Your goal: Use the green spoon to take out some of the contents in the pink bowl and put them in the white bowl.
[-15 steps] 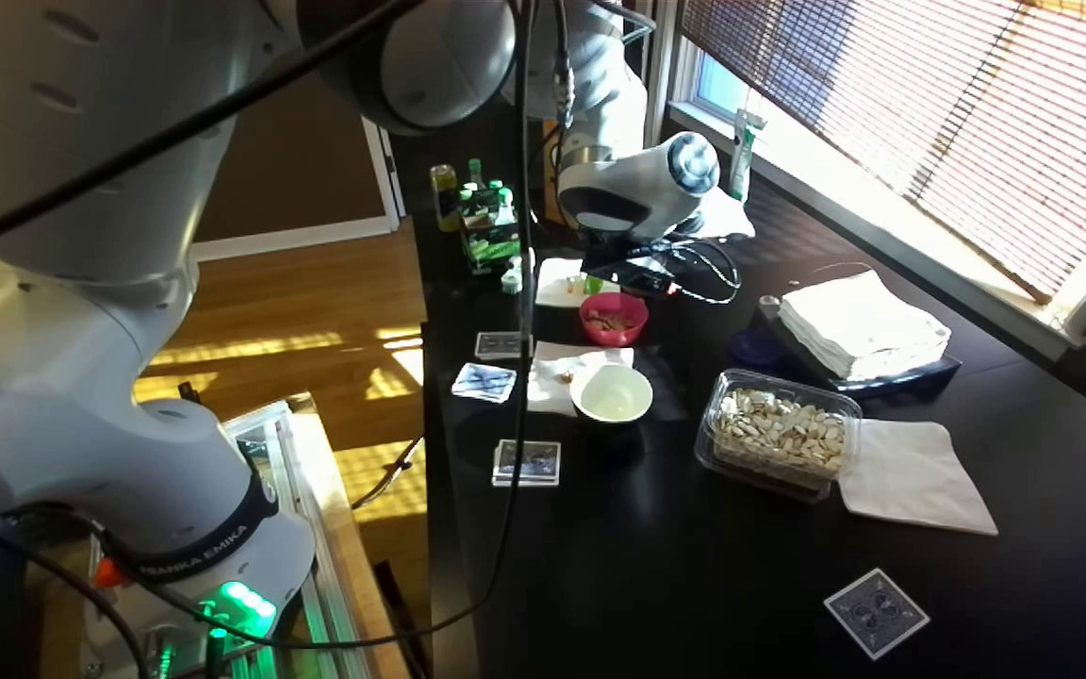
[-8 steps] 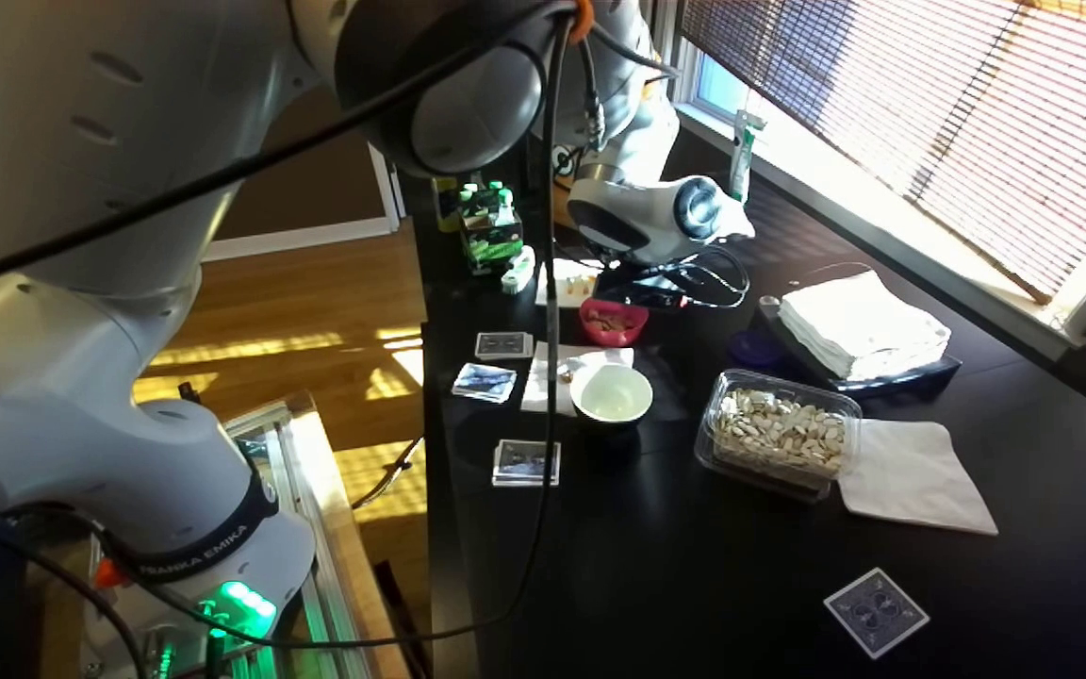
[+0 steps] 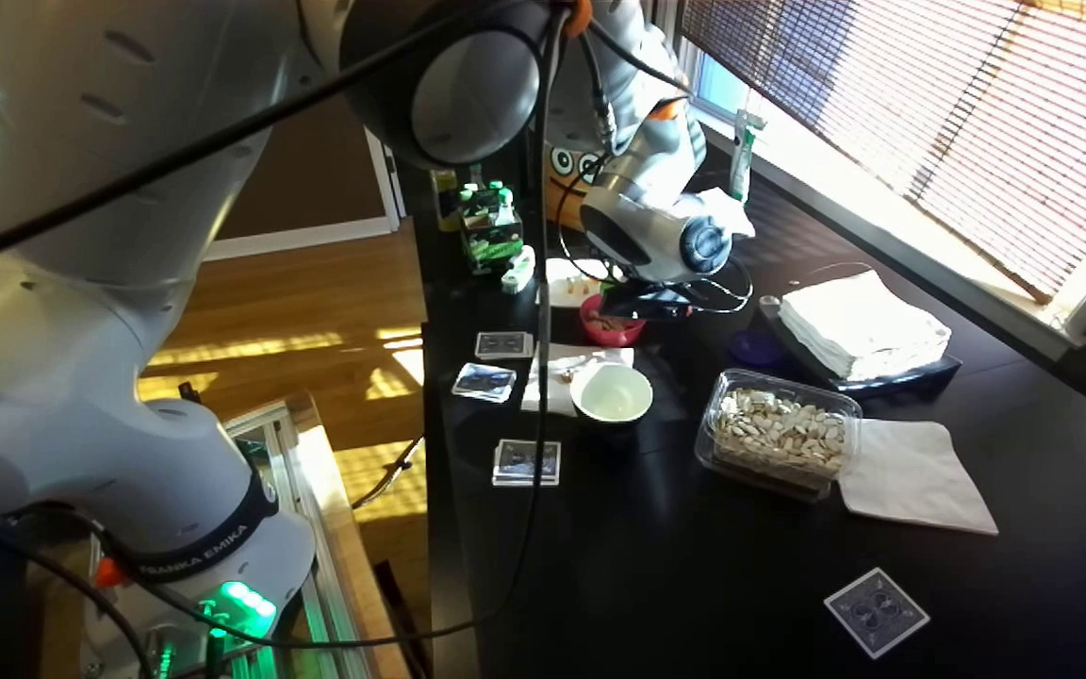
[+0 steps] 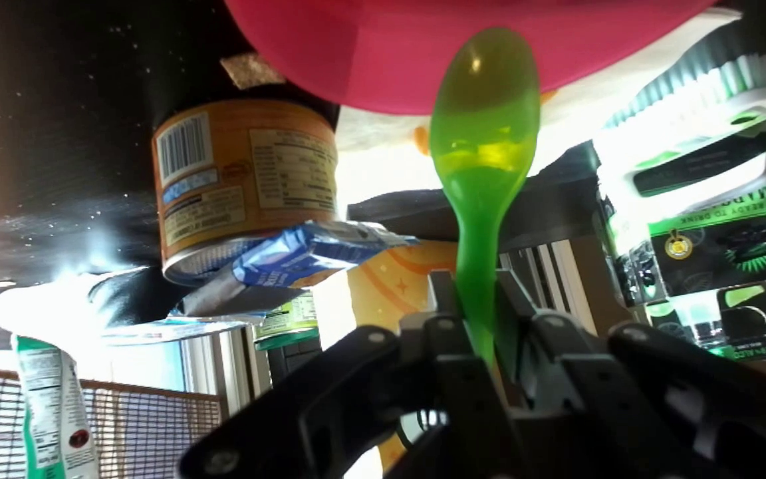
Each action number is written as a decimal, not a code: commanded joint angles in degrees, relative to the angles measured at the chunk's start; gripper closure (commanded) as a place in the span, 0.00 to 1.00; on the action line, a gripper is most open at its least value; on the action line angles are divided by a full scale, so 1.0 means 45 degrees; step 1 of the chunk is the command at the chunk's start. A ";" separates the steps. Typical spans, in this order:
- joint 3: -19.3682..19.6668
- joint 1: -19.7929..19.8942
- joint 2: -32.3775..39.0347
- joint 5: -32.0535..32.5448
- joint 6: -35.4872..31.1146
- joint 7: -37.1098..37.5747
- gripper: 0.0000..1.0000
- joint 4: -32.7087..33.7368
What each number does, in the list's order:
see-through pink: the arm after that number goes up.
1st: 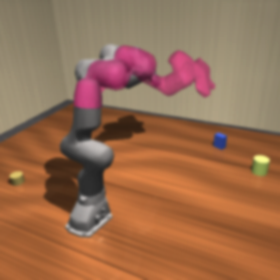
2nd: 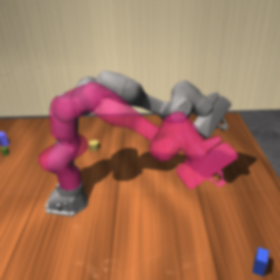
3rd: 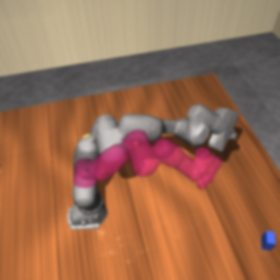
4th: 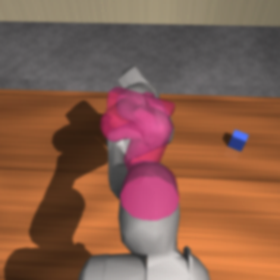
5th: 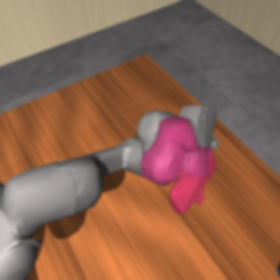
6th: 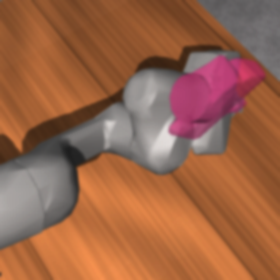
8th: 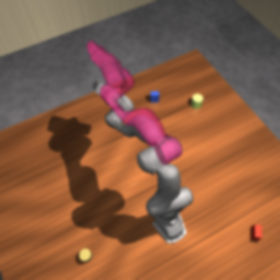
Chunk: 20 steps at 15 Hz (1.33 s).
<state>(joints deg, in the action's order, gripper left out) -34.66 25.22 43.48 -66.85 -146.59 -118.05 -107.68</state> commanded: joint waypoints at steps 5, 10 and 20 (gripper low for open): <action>0.3503 -0.2856 -0.0480 -0.2659 0.1986 -0.1819 0.96 0.0617; 0.4976 -0.4089 -0.0613 -0.3271 0.2416 -0.2097 0.96 0.0686; 0.6164 -0.5767 -0.1075 -0.2810 0.1646 -0.0690 0.96 0.0527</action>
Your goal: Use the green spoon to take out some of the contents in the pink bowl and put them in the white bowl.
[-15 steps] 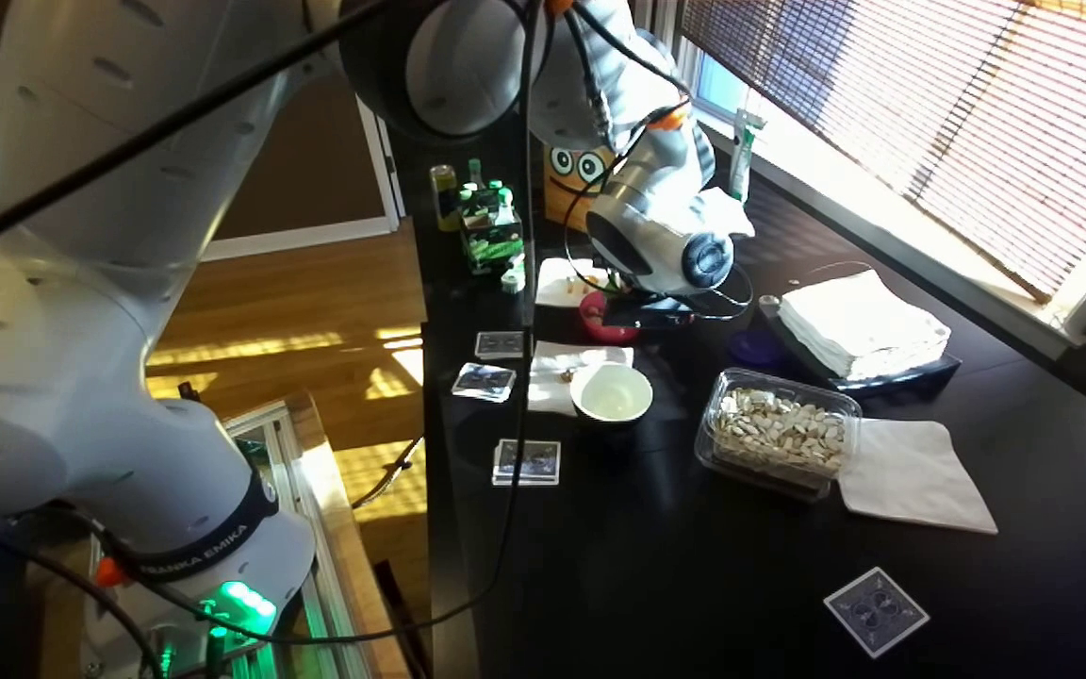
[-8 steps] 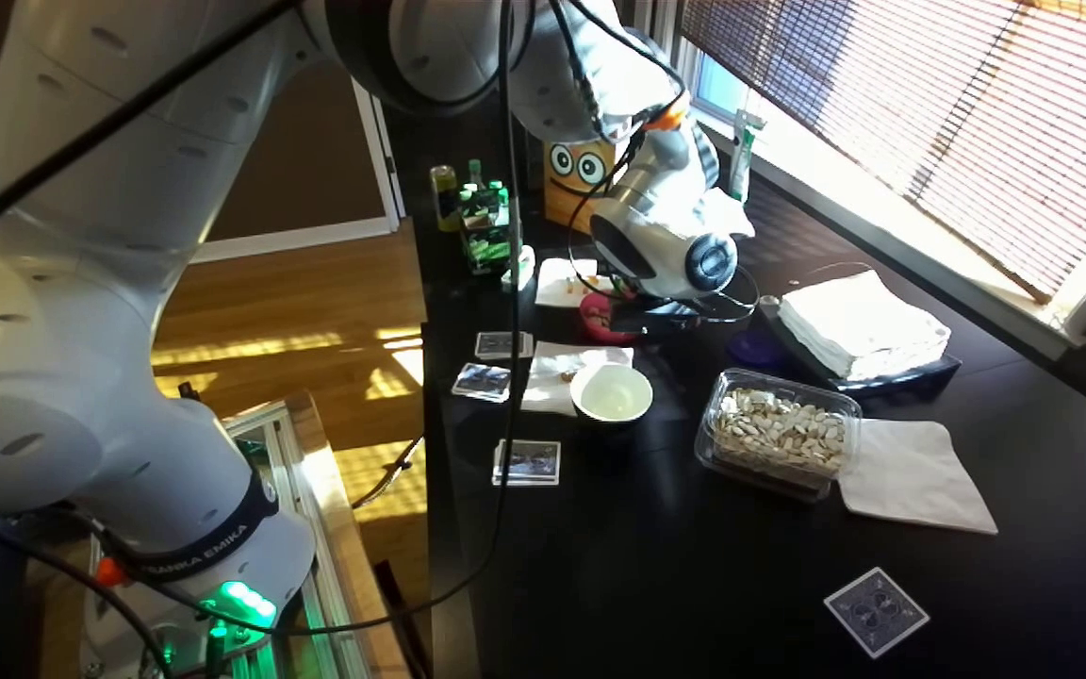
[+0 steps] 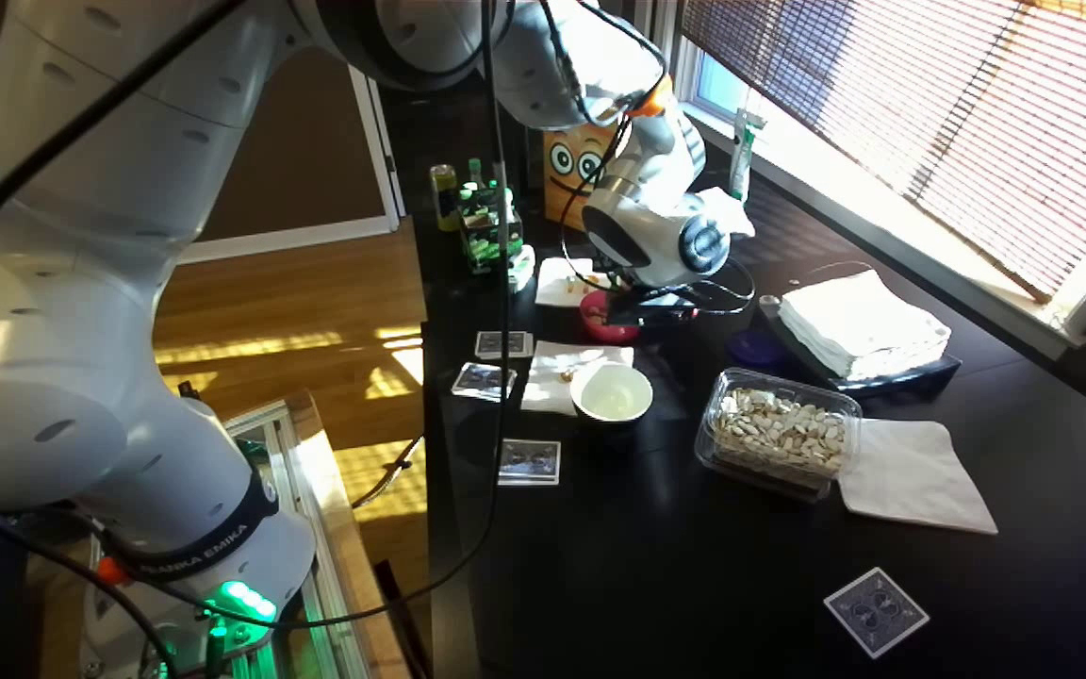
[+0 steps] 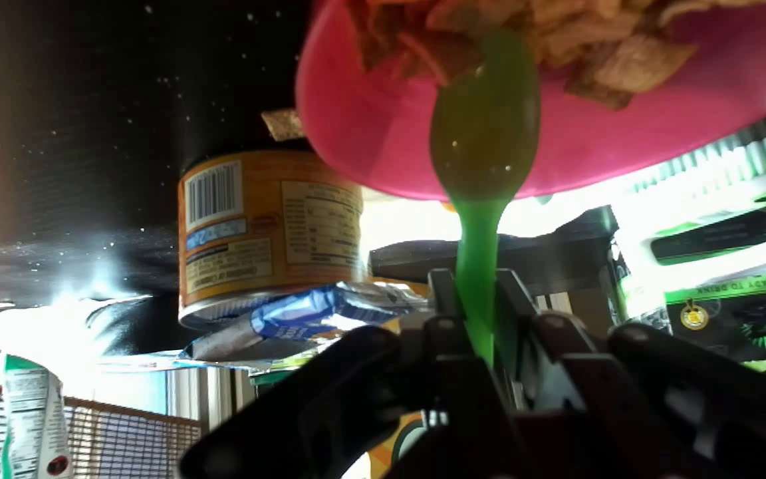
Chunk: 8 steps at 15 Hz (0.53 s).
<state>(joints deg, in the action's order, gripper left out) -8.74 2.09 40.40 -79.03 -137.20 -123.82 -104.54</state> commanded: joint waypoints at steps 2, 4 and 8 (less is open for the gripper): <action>0.0565 -0.0907 -0.0391 0.0036 -0.0809 0.0996 0.96 -0.0112; 0.0659 -0.1084 -0.0389 0.0139 -0.1140 0.1251 0.96 -0.0118; 0.0821 -0.1215 -0.0170 0.0547 -0.1352 0.1882 0.96 -0.0006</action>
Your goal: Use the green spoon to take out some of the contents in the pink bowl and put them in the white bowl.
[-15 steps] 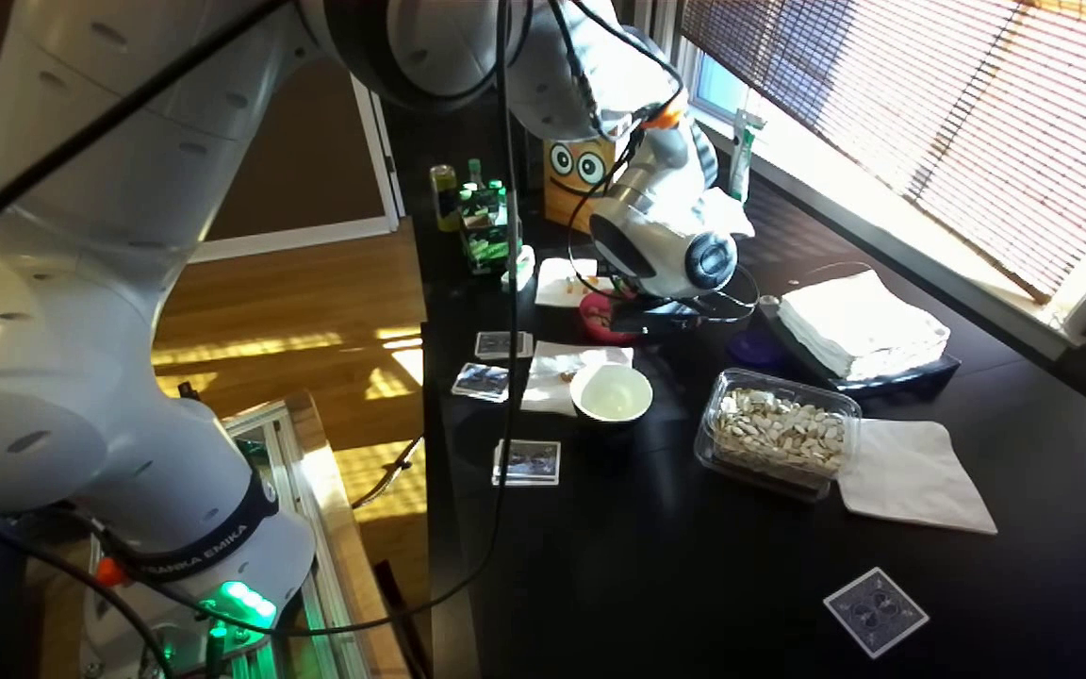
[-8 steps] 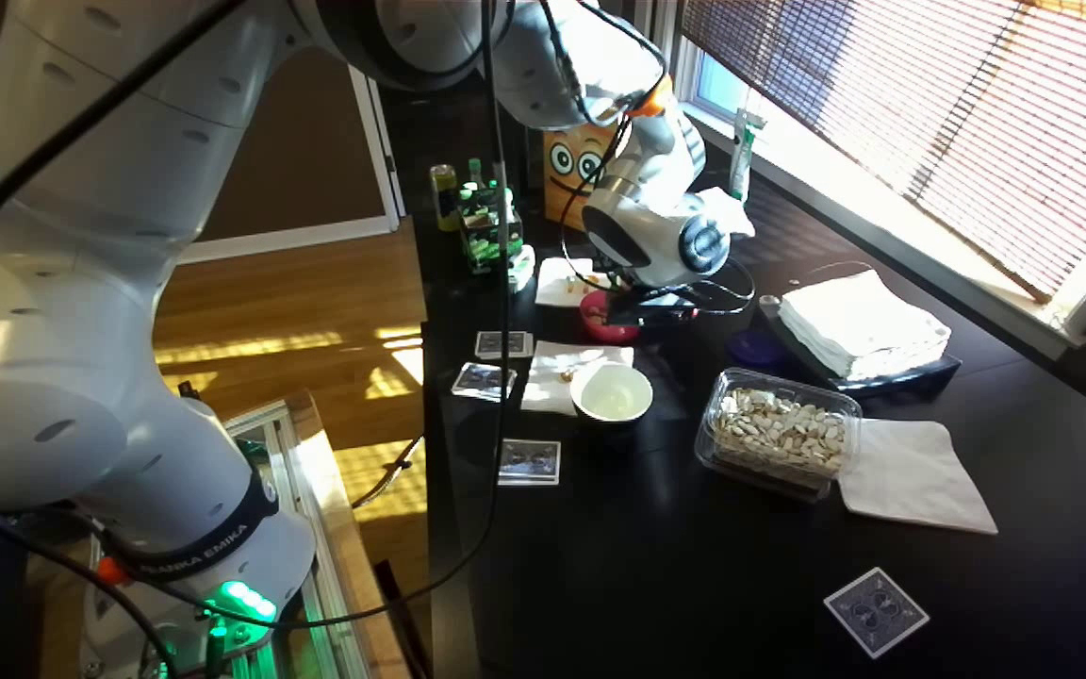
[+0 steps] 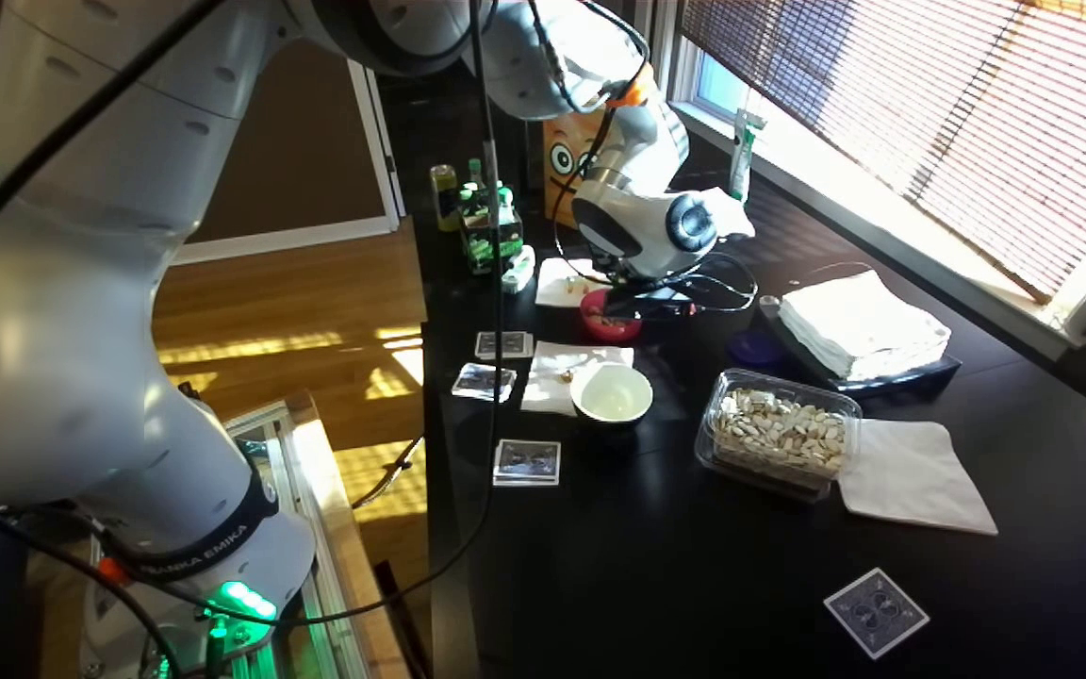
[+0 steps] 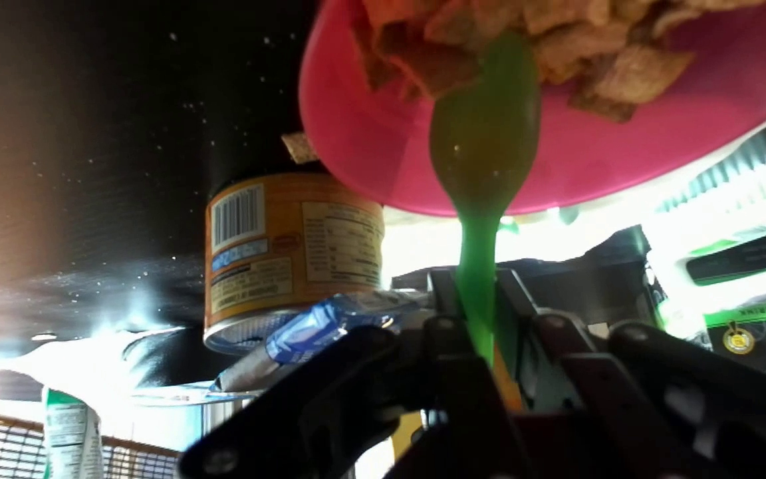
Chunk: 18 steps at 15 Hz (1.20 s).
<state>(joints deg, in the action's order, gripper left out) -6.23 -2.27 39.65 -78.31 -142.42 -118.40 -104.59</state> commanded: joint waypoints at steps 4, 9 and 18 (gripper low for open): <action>0.0360 -0.0342 -0.0023 0.0479 -0.0447 0.1123 0.96 -0.0014; 0.0412 -0.0594 -0.0005 0.0882 -0.1007 0.1928 0.96 -0.0032; 0.0276 -0.0861 -0.0114 0.3361 -0.2234 0.4162 0.96 -0.0223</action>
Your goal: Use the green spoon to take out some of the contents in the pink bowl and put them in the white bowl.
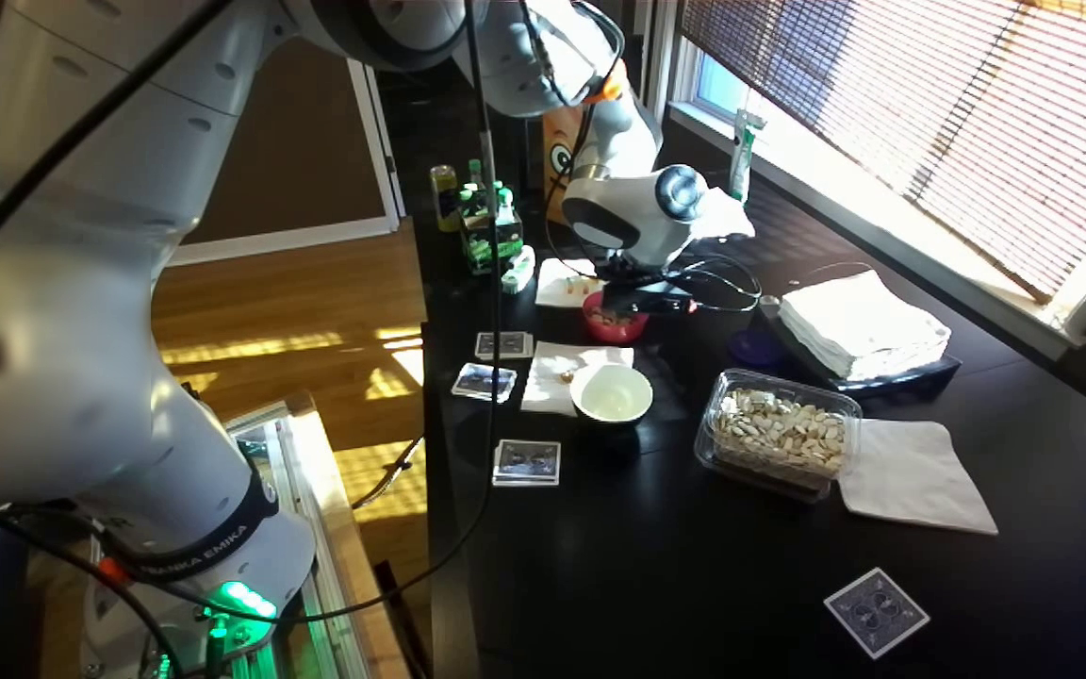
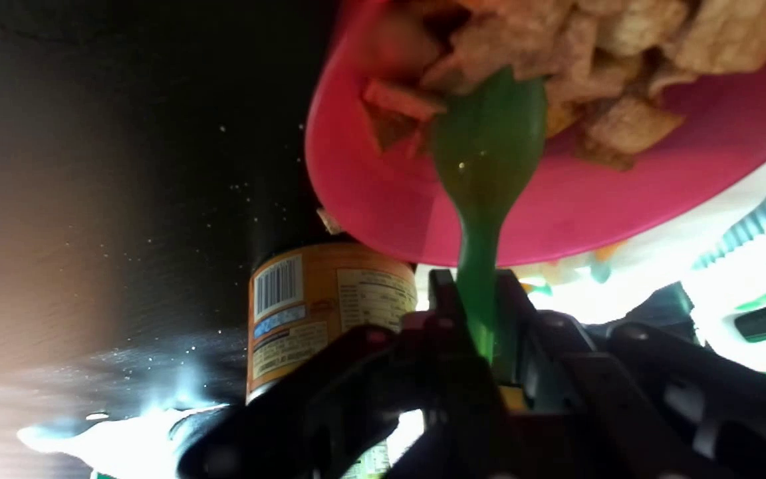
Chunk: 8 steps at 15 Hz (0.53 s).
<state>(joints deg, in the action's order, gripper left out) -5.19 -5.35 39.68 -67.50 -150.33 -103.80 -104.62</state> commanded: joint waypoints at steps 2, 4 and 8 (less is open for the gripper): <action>-0.0044 -0.0127 -0.0135 0.1493 -0.0602 0.1362 0.96 -0.0242; -0.0151 -0.0032 -0.0172 0.1932 -0.0648 0.1735 0.96 -0.0287; -0.0388 0.0100 -0.0363 0.2523 -0.0987 0.2354 0.96 -0.0506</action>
<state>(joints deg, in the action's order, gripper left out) -5.84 -5.47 39.52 -59.46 -152.66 -96.38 -104.73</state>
